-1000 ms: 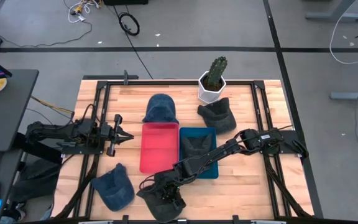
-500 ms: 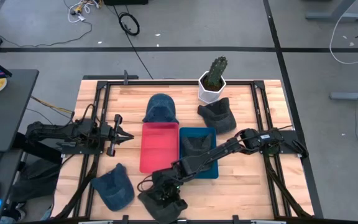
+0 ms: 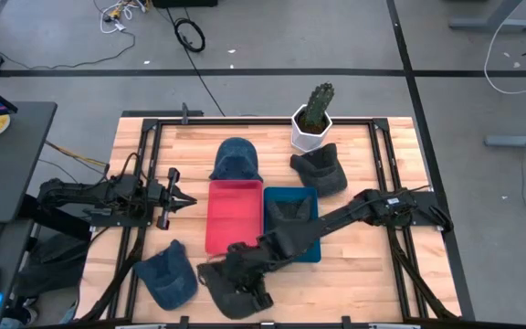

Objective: Pick & Place hat
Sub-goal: Put the bottom gray cap into the blue bin

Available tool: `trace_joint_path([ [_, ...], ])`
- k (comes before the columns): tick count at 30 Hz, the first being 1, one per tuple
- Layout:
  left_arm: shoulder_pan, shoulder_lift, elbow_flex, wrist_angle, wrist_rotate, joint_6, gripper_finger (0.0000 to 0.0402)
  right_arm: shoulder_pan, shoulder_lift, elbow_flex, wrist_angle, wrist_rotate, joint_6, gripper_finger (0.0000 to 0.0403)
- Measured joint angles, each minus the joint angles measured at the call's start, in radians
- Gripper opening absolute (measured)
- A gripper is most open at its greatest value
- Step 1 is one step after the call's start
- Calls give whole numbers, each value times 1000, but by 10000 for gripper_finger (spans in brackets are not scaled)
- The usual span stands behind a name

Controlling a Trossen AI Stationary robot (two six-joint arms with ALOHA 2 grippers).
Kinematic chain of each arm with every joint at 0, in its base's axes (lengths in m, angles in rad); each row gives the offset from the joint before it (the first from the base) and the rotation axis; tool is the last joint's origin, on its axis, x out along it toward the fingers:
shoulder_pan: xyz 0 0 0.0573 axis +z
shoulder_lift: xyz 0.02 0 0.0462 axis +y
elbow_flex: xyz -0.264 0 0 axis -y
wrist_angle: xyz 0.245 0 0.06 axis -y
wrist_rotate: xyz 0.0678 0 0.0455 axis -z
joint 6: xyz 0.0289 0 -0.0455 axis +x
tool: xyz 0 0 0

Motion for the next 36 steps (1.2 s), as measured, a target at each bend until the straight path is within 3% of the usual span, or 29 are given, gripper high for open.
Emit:
trace_joint_path([
  [11, 0, 0, 0, -3, 0, 0, 30, 159, -177, 0, -286, 481, 22, 8],
  [17, 0, 0, 0, -3, 0, 0, 30, 209, -197, 0, -380, 601, 66, 9],
  [23, 0, 0, 0, -3, 0, 0, 30, 216, -196, -8, -598, 777, 259, 9],
  [27, 0, 0, 0, -3, 0, 0, 30, 203, -222, -97, -601, 808, 289, 7],
  [31, 0, 0, 0, -3, 0, 0, 30, 173, -314, -273, -546, 804, 315, 6],
  [36, 0, 0, 0, -3, 0, 0, 30, 112, -529, -607, -273, 734, 307, 5],
])
